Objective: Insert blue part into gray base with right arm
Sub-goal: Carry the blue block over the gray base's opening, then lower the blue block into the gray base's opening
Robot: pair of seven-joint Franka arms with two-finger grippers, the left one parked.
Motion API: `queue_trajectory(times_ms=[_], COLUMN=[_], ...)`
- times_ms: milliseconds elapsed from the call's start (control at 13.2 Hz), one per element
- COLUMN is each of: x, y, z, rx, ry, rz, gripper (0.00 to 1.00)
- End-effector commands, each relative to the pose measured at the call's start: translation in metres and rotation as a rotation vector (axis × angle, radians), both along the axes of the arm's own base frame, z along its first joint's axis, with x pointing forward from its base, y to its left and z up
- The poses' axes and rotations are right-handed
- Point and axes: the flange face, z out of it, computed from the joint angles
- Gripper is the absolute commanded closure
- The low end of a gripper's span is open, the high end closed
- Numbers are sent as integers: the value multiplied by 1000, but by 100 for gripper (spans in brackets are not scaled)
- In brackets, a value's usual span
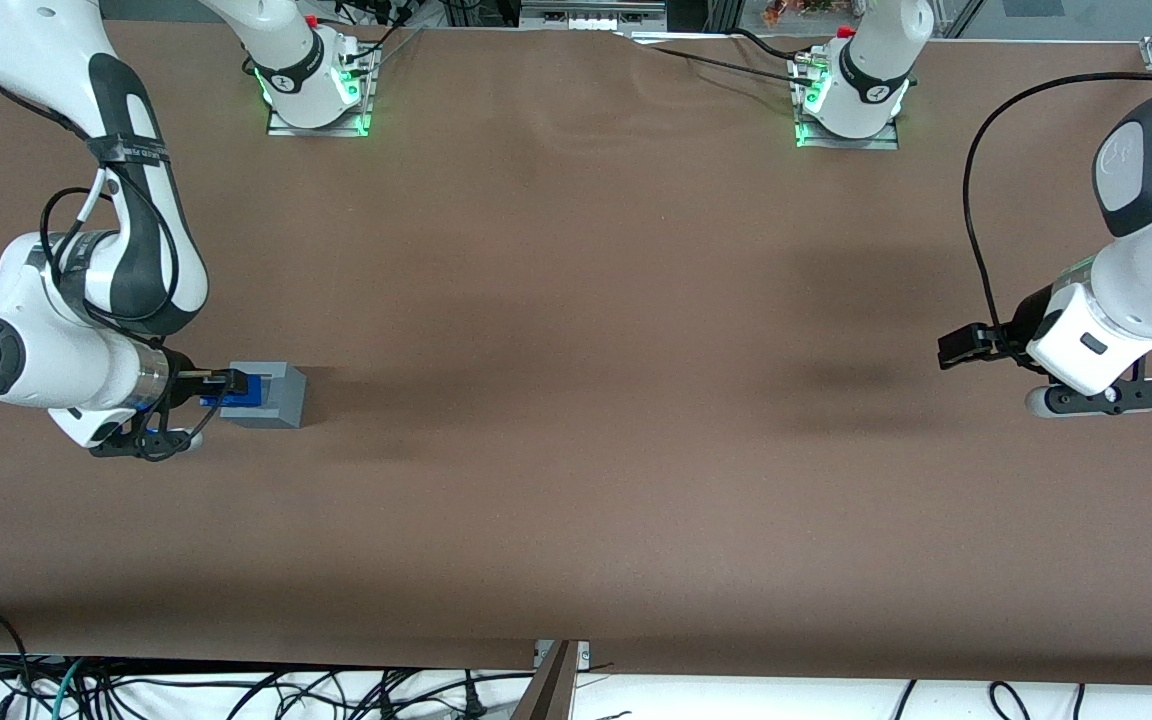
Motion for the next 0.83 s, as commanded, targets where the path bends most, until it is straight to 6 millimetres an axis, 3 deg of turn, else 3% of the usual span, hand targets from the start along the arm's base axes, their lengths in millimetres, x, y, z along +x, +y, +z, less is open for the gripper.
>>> queue_trajectory(times_ms=[0,758], x=[-7,-13], y=[-2,-2], z=[0,-10], rx=[16,14], ry=[-10,5], rz=[-3,-13], gripper=[64,64])
